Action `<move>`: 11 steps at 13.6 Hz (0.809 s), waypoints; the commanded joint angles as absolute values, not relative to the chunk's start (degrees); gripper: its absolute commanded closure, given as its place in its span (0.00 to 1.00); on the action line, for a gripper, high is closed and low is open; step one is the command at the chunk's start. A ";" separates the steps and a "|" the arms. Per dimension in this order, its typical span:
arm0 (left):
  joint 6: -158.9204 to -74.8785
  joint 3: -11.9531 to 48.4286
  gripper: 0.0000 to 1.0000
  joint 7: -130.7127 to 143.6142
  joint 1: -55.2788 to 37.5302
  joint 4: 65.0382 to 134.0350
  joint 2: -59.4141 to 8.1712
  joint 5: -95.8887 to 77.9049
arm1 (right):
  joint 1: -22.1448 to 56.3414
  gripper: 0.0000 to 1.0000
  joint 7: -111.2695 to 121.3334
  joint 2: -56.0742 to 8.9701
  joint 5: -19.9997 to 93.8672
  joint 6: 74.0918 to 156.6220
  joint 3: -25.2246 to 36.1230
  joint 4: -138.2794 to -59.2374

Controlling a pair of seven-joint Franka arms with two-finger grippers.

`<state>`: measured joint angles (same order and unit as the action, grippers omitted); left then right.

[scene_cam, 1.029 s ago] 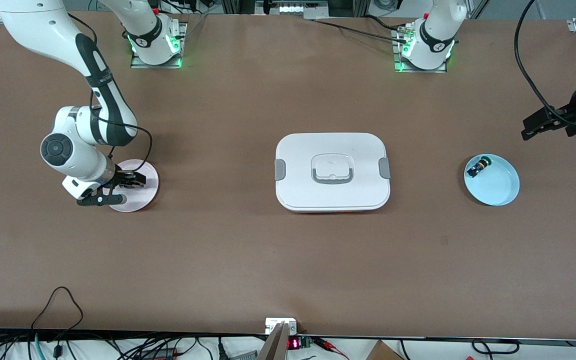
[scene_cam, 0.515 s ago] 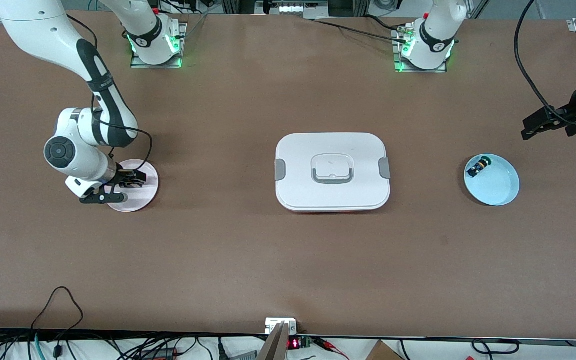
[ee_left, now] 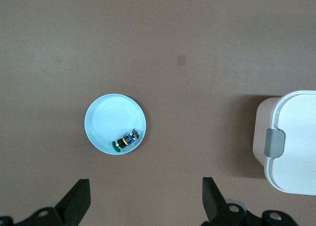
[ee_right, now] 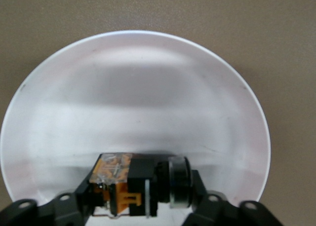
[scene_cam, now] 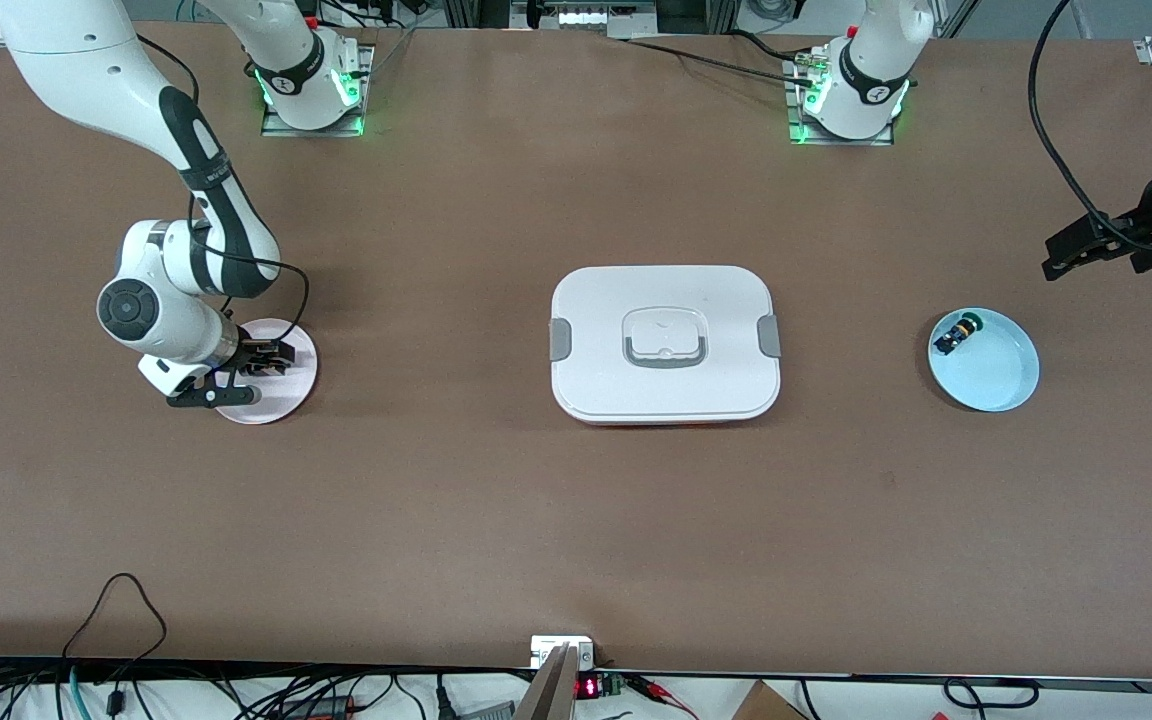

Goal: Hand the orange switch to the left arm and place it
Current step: 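Lift the orange switch off the white plate with the right gripper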

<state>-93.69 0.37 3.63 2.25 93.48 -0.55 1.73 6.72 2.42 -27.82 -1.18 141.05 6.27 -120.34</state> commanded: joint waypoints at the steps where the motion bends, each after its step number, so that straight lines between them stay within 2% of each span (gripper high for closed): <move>1: -93.43 0.53 0.00 3.25 2.64 93.78 -0.09 1.14 | 6.68 0.68 5.43 -26.99 -1.41 140.63 5.98 -120.59; 2: -93.51 0.53 0.00 3.25 2.64 93.78 -0.09 1.14 | 6.68 0.74 7.36 -26.90 -1.32 140.54 5.98 -120.50; 4: -93.51 0.53 0.00 3.25 2.64 93.78 -0.09 1.14 | 6.85 0.79 10.79 -25.15 -1.23 140.10 5.63 -120.41; 7: -93.43 0.53 0.00 3.25 2.64 93.78 -0.09 1.14 | 7.56 0.79 11.60 -21.02 -1.14 137.56 3.26 -118.31; 11: -93.43 0.53 0.00 3.25 2.64 93.78 -0.18 1.14 | 9.48 0.80 11.69 -15.74 -0.97 126.16 1.41 -111.46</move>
<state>-93.69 0.37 3.63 2.26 93.50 -0.55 1.73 8.37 10.52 -18.70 -1.19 131.83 2.00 -114.09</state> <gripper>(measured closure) 0.000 0.278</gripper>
